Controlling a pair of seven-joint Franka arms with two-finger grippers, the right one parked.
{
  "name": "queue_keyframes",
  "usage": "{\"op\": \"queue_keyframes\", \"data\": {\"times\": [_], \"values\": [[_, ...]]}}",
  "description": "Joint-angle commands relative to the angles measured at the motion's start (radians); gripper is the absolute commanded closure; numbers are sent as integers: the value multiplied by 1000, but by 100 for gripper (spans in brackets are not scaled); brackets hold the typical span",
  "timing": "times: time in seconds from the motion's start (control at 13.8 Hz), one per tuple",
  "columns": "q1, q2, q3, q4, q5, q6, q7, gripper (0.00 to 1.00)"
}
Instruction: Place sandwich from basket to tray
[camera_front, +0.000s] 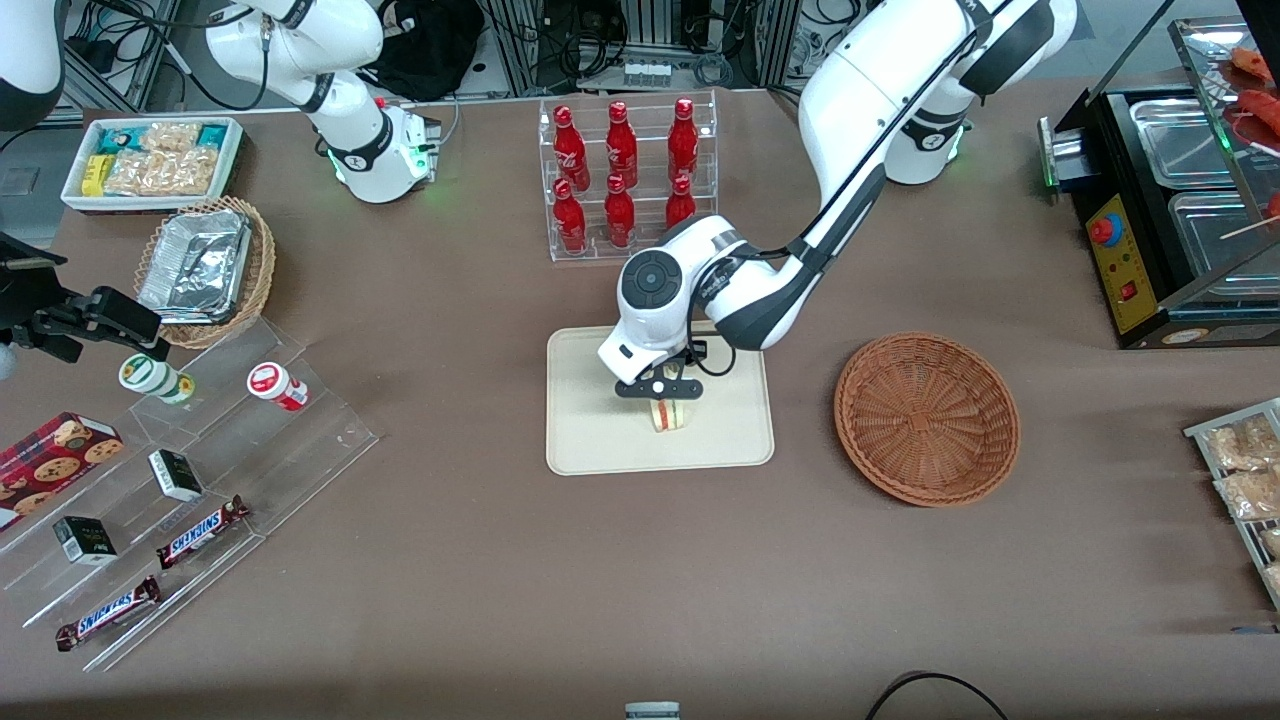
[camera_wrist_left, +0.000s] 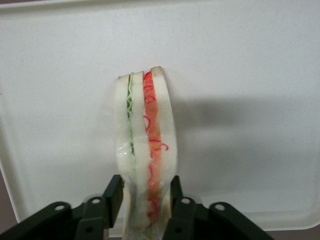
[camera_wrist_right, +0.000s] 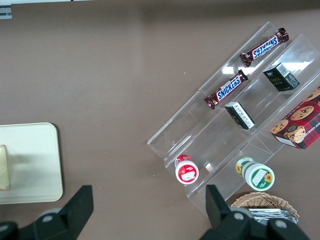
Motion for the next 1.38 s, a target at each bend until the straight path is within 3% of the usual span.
{"op": "queue_keyframes", "data": {"times": [0.0, 0.22, 0.44, 0.73, 1.31], "values": [[-2, -82, 8, -7, 5, -31, -19, 0], [3, -227, 36, -22, -4, -184, -25, 0], [1, -355, 141, -22, -89, -302, -25, 0], [3, -499, 299, -21, -101, -497, -6, 0], [1, -620, 565, -22, -153, -646, 333, 0]]}}
